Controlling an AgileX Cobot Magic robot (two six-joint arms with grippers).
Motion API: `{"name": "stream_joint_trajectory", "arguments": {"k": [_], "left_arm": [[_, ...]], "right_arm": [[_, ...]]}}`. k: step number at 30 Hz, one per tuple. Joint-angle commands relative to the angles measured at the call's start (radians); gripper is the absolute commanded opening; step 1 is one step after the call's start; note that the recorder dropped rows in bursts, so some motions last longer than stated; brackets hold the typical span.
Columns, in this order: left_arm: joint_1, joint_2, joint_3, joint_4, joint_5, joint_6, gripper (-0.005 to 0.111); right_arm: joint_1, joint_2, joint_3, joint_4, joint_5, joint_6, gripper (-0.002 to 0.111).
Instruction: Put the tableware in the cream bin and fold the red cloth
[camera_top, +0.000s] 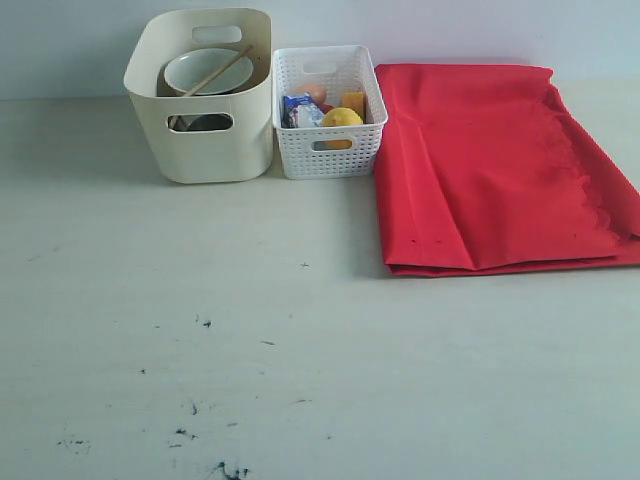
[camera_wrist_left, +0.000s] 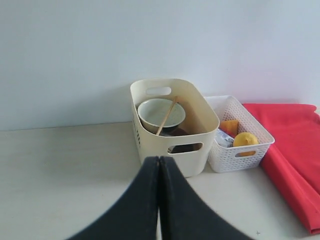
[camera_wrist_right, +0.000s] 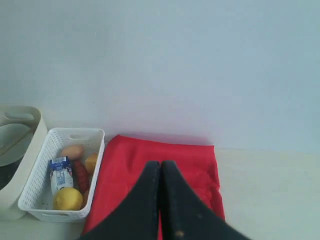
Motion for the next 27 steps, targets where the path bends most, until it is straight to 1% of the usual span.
{"name": "stream_joint_trajectory", "arguments": {"k": [1,9,17,23,27], "left_arm": [[0.003,-0.003,0.060,-0.004,-0.102,-0.004,0.000],[0.003,-0.003,0.142,-0.004,-0.169,-0.004,0.000],[0.003,-0.003,0.176,-0.004,-0.172,-0.004,0.000],[0.003,-0.003,0.176,-0.009,-0.174,-0.006,0.000],[0.003,-0.003,0.176,-0.009,-0.174,-0.006,0.000]], "right_arm": [[-0.005,-0.131,0.100,0.000,-0.007,-0.029,0.000],[-0.005,-0.421,0.447,0.000,-0.120,-0.049,0.000],[-0.005,-0.698,0.828,0.000,-0.318,-0.077,0.000],[-0.005,-0.825,1.068,0.000,-0.453,-0.123,0.000],[-0.005,-0.834,1.170,0.000,-0.499,-0.122,0.000]]}}
